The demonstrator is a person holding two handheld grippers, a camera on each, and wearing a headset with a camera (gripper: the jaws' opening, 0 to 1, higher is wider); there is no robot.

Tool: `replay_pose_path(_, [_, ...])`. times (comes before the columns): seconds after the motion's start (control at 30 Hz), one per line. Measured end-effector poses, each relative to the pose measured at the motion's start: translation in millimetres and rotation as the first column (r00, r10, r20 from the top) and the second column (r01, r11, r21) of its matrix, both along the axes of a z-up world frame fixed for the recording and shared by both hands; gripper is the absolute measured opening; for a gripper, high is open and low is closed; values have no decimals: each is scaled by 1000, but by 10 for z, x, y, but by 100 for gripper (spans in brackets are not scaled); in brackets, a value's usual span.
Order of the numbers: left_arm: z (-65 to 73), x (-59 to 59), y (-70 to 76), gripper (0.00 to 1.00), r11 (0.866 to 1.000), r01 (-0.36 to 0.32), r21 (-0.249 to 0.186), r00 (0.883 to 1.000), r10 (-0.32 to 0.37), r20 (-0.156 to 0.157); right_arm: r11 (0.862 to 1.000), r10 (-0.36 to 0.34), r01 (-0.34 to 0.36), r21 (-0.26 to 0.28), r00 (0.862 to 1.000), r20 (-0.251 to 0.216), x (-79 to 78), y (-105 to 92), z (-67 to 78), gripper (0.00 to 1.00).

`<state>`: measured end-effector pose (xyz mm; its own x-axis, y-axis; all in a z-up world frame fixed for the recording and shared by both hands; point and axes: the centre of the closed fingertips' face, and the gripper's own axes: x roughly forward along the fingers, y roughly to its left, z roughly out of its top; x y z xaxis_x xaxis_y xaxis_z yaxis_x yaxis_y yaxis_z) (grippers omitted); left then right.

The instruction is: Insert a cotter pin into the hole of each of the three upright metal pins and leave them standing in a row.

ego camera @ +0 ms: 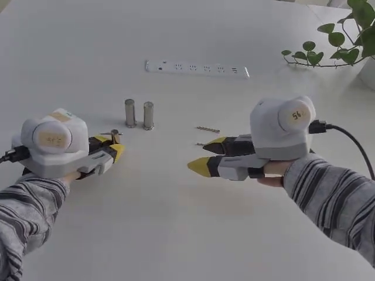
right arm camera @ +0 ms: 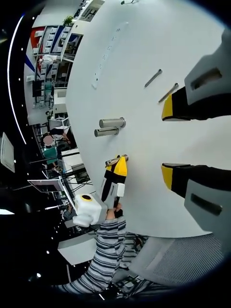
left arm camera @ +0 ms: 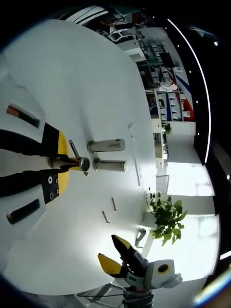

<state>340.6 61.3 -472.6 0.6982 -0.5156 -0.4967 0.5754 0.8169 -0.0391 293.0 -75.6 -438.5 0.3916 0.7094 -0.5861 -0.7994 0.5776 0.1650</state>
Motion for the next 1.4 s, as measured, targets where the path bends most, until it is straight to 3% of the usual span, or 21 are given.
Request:
replay_pose_path(0.13, [-99,-12,50,9,999,-17,47,999,19,-30,1000,-1,1,-3,1000,-3,-7,1,-7,31])
replay_pose_path(0.23, [-91,-15,54,14,999,-36,12,999,37,-36,1000,-5,5,-2,1000,-3,2,-10,-8,31])
replay_pose_path(0.43, [14,-7,65,20,999,-38,-3,999,38,-17,1000,-6,6,-14,1000,10,30,-24,3,32])
replay_pose_path(0.63, [42,-57,82,35,999,-49,-15,999,49,-23,1000,-4,4,-23,999,36,115,28,57,33])
replay_pose_path(0.73, [61,-119,103,40,999,-46,-5,999,46,-28,1000,2,0,-27,998,56,211,65,76,34])
replay_pose_path(1.17, [328,-339,114,70,996,-54,-72,999,54,-9,1000,-20,17,18,989,147,751,510,200,32])
replay_pose_path(1.4, [377,-382,174,84,990,-99,-98,995,98,-16,998,-50,44,38,981,185,990,747,139,32])
